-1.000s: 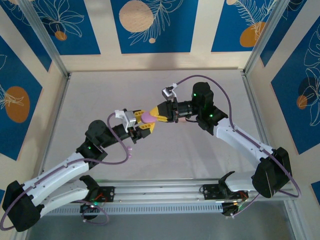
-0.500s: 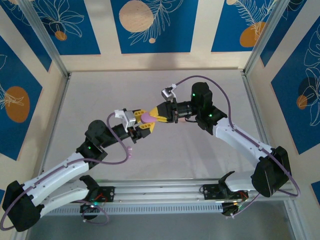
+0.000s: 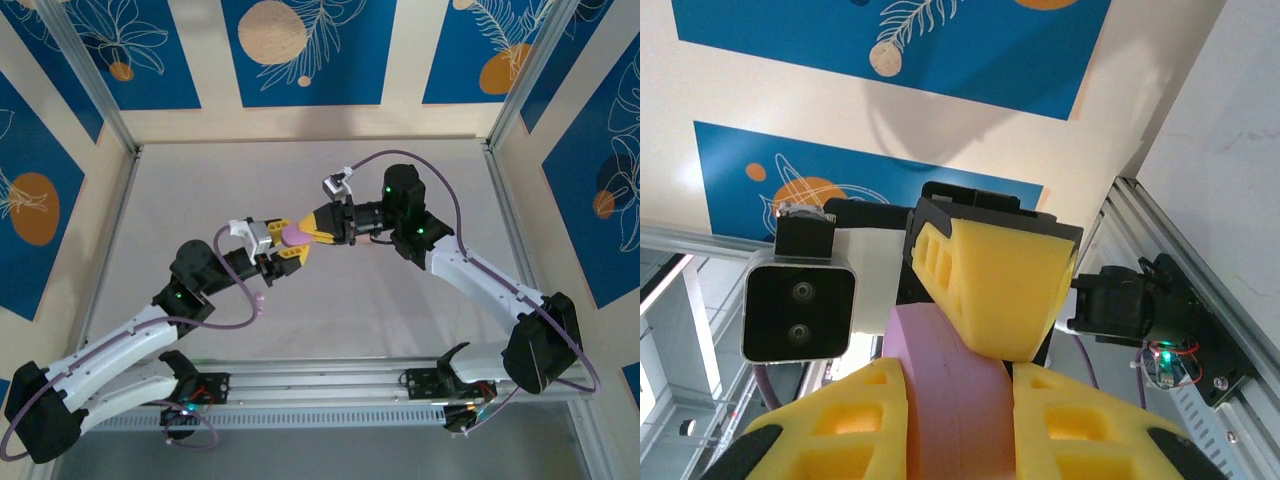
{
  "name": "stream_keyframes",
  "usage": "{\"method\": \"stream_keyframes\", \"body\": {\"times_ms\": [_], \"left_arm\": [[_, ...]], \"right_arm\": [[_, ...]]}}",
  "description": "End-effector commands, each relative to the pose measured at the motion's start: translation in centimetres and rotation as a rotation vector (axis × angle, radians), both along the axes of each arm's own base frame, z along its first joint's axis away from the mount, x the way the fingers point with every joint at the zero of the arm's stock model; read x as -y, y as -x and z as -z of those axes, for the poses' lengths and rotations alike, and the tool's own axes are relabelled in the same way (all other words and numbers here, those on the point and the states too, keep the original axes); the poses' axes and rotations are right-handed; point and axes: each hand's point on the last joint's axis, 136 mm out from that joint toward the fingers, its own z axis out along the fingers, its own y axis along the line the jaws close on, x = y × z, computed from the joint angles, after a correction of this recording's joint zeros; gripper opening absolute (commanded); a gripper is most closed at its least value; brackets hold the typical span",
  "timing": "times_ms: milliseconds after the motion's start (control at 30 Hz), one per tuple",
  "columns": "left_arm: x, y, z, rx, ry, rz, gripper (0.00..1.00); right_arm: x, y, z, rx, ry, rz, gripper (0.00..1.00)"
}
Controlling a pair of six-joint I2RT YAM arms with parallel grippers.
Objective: Insert wireless bluetooth earbuds into charging case
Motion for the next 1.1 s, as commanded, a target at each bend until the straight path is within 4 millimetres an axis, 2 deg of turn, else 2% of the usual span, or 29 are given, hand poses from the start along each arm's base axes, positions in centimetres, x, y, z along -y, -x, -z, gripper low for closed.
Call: {"method": "stream_keyframes", "body": {"times_ms": [0, 133, 267, 367, 433, 533, 633, 700, 833, 967, 1067], "left_arm": [[0.2, 0.5, -0.7, 0.024, 0.006, 0.017, 0.41], [0.2, 0.4, -0.5, 0.023, -0.002, 0.015, 0.39], [0.1, 0.4, -0.4, 0.025, -0.007, 0.012, 0.33], [0.1, 0.4, -0.5, 0.024, -0.005, 0.011, 0.27], [0.2, 0.5, -0.5, 0.020, -0.003, 0.016, 0.25], [0.3, 0.9, -0.6, 0.013, 0.001, 0.043, 0.22], [0.5, 1.3, -0.6, -0.002, 0.013, 0.072, 0.22], [0.6, 1.4, -0.7, -0.009, 0.022, 0.085, 0.22], [0.8, 1.7, -0.9, -0.016, 0.037, 0.111, 0.22], [1.0, 1.8, -1.1, -0.021, 0.040, 0.125, 0.22], [1.1, 1.9, -1.2, -0.024, 0.042, 0.135, 0.22]], "right_arm": [[-0.2, 0.2, -0.3, 0.007, -0.008, -0.008, 0.15], [-0.1, 0.2, -0.4, 0.007, -0.012, -0.010, 0.15], [-0.2, 0.2, -0.4, 0.000, -0.010, -0.009, 0.17], [0.0, 0.3, -0.4, 0.019, -0.007, -0.002, 0.24], [0.4, 0.0, -0.2, 0.055, 0.027, 0.047, 0.33], [1.9, -0.6, -0.1, 0.197, 0.108, 0.154, 0.50], [3.3, -0.9, 0.1, 0.413, 0.204, 0.245, 0.58], [3.8, -0.2, 0.3, 0.578, 0.225, 0.226, 0.61], [4.0, 0.7, 1.1, 0.774, 0.268, 0.177, 0.63], [3.5, 1.9, 0.9, 0.849, 0.249, 0.105, 0.64], [3.5, 1.6, 1.3, 0.870, 0.275, 0.114, 0.64]]}}
